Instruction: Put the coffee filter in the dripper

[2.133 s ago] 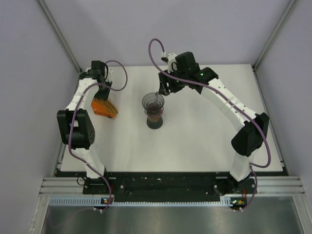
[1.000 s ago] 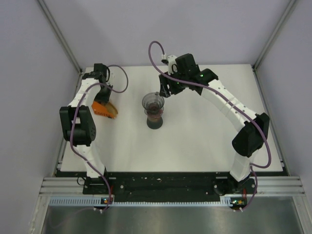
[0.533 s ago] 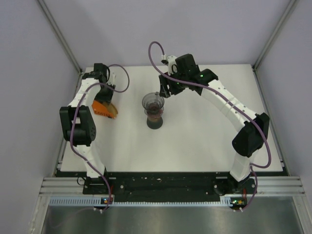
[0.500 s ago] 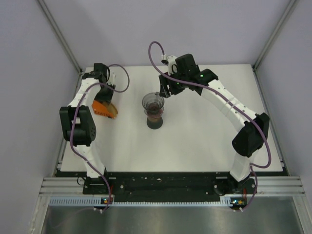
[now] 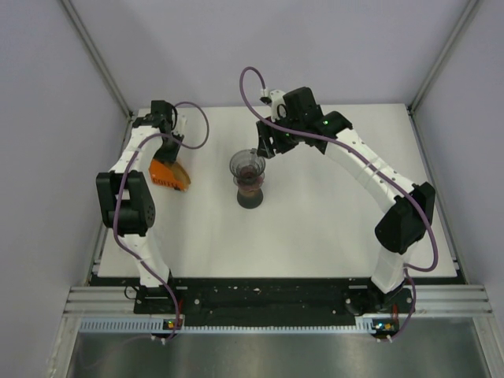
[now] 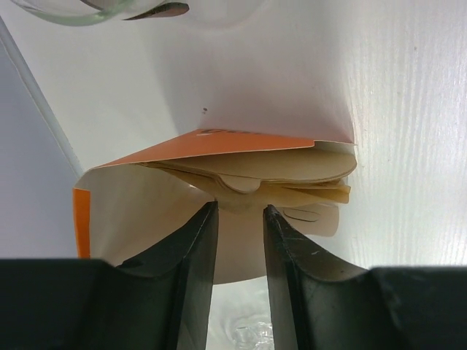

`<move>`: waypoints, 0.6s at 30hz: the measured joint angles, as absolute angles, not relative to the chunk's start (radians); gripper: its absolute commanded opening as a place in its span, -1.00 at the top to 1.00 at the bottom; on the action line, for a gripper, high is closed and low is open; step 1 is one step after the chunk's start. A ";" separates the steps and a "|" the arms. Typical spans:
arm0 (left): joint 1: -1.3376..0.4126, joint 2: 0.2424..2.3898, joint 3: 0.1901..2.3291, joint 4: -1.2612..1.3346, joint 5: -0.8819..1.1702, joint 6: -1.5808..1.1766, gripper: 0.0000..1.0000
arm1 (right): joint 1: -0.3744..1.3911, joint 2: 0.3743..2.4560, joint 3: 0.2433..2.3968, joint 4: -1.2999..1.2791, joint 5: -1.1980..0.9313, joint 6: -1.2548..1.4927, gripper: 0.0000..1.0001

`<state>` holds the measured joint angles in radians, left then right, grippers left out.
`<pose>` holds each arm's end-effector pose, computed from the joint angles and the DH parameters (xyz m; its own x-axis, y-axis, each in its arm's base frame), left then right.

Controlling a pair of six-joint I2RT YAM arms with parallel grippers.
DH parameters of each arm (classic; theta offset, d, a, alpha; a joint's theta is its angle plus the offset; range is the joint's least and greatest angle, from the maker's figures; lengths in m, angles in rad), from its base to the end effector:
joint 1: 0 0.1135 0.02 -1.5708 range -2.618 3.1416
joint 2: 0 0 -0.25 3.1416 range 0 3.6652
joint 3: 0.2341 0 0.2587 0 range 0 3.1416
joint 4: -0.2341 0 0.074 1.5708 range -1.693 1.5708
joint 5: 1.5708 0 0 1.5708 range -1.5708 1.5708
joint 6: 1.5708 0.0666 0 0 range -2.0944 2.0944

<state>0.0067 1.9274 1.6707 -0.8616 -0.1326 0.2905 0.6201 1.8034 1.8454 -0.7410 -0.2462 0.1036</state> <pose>0.4271 0.0117 0.2160 -0.8801 0.2780 -0.3848 0.1959 0.9510 0.2391 0.3426 0.2646 0.3381 -0.5948 -0.3015 -0.7452 -0.6574 0.7159 0.2351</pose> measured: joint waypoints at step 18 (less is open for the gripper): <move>0.007 1.927 1.625 -0.829 -0.174 0.352 0.56 | 0.620 1.803 1.845 -0.741 -0.274 0.104 -0.21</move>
